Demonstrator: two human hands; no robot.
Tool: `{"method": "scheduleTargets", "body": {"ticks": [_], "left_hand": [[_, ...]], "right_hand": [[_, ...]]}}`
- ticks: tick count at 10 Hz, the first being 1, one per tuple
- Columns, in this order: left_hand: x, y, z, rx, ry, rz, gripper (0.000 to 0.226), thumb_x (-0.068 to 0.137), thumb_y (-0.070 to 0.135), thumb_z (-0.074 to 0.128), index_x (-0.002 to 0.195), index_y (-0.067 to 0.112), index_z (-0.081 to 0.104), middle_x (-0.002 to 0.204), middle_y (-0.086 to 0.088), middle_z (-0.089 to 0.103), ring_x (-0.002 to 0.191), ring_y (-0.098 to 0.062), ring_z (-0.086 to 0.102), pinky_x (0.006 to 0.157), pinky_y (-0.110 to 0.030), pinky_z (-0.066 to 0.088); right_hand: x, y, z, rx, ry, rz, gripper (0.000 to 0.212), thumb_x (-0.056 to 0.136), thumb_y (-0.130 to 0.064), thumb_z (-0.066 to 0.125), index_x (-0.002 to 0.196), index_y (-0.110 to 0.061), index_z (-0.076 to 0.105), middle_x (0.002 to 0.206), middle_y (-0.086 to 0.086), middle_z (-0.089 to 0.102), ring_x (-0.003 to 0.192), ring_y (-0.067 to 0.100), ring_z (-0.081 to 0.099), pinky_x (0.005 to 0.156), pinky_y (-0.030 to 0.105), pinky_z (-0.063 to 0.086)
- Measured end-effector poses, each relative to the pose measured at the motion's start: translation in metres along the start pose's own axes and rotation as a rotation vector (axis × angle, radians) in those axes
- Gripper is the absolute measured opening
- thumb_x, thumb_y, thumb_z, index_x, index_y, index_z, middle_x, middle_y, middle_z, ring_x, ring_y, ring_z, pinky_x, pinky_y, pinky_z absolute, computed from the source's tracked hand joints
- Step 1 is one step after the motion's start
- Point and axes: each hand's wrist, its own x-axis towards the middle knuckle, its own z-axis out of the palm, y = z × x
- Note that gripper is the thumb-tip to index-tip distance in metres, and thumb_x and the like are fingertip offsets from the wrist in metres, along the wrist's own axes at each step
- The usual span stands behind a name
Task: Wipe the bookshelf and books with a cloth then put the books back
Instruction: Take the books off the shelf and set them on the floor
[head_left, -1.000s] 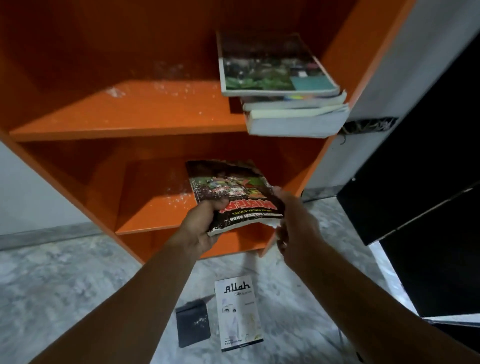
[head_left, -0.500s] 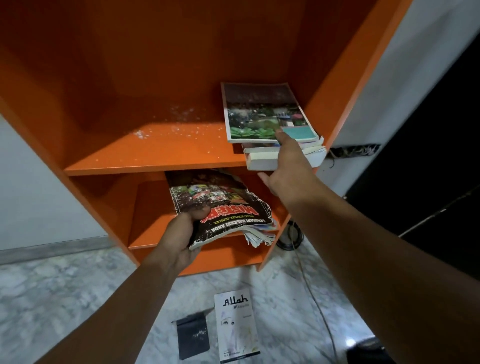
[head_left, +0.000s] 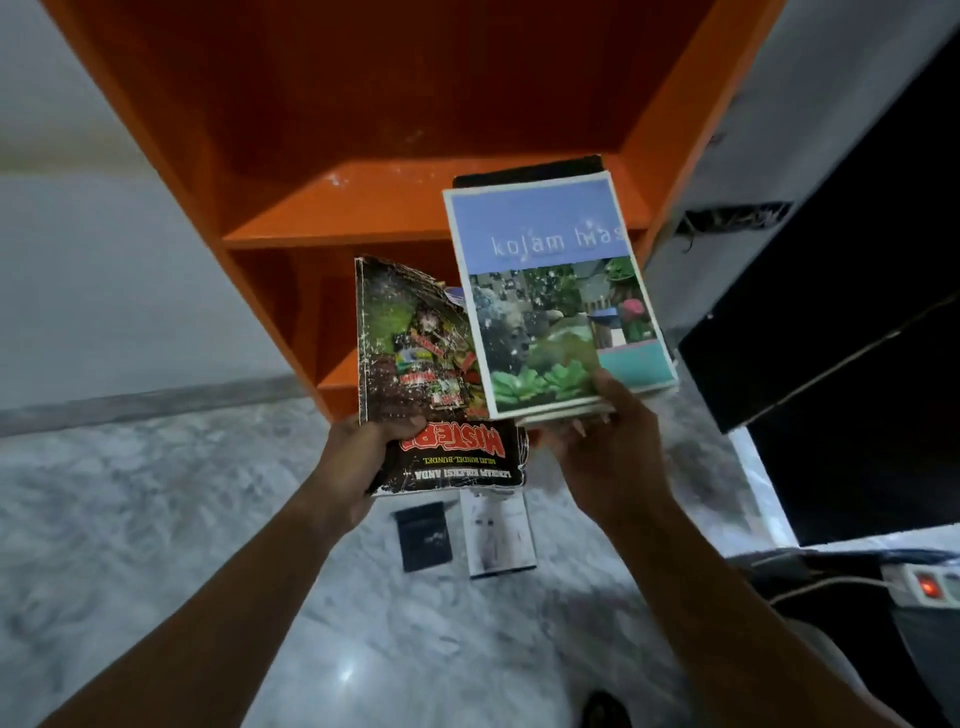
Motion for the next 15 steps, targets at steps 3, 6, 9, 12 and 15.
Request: {"method": "scheduleTargets", "body": {"ticks": [3,6,9,12,15], "left_hand": [[0.003,-0.08,-0.031,0.116,0.13,-0.008,0.016,0.084,-0.002,0.072,0.1,0.0,0.073,0.089,-0.015,0.078,0.071,-0.031,0.074,0.061,-0.035,0.06],[0.099,-0.223,-0.058,0.058,0.214,0.133,0.021,0.079,0.002,0.08,0.095,0.014,0.08,0.096,-0.012,0.079,0.09,-0.038,0.075,0.079,-0.056,0.061],[0.179,-0.344,-0.065,-0.201,0.021,0.112,0.03,0.09,0.007,0.065,0.119,-0.001,0.067,0.114,-0.018,0.072,0.106,-0.036,0.071,0.086,-0.049,0.059],[0.236,-0.416,0.008,-0.414,-0.209,-0.114,0.024,0.096,0.006,0.055,0.088,0.006,0.077,0.089,-0.012,0.077,0.083,-0.026,0.075,0.078,-0.041,0.063],[0.3,-0.479,0.018,0.366,0.234,-0.207,0.038,0.086,0.025,0.08,0.118,0.01,0.066,0.11,-0.004,0.069,0.1,-0.02,0.066,0.082,-0.027,0.05]], "right_hand": [[-0.011,0.085,-0.104,-0.101,0.351,0.233,0.009,0.095,-0.015,0.063,0.1,-0.013,0.07,0.091,0.008,0.079,0.097,0.025,0.07,0.091,0.045,0.054],[0.135,0.219,-0.266,-0.245,0.551,0.261,0.025,0.091,-0.011,0.065,0.114,-0.02,0.065,0.119,0.011,0.069,0.107,0.029,0.066,0.087,0.045,0.054],[0.235,0.346,-0.422,-0.348,0.406,0.231,0.051,0.091,-0.019,0.068,0.141,-0.018,0.056,0.137,0.013,0.064,0.123,0.036,0.063,0.107,0.057,0.048],[0.227,0.363,-0.451,-0.321,0.531,0.221,0.054,0.1,-0.024,0.062,0.142,0.006,0.046,0.141,0.025,0.057,0.089,0.016,0.07,0.076,0.027,0.059],[0.229,0.359,-0.468,-0.213,0.508,0.32,0.009,0.097,-0.025,0.059,0.093,-0.017,0.055,0.081,-0.004,0.05,0.073,0.012,0.06,0.085,0.038,0.056]]}}
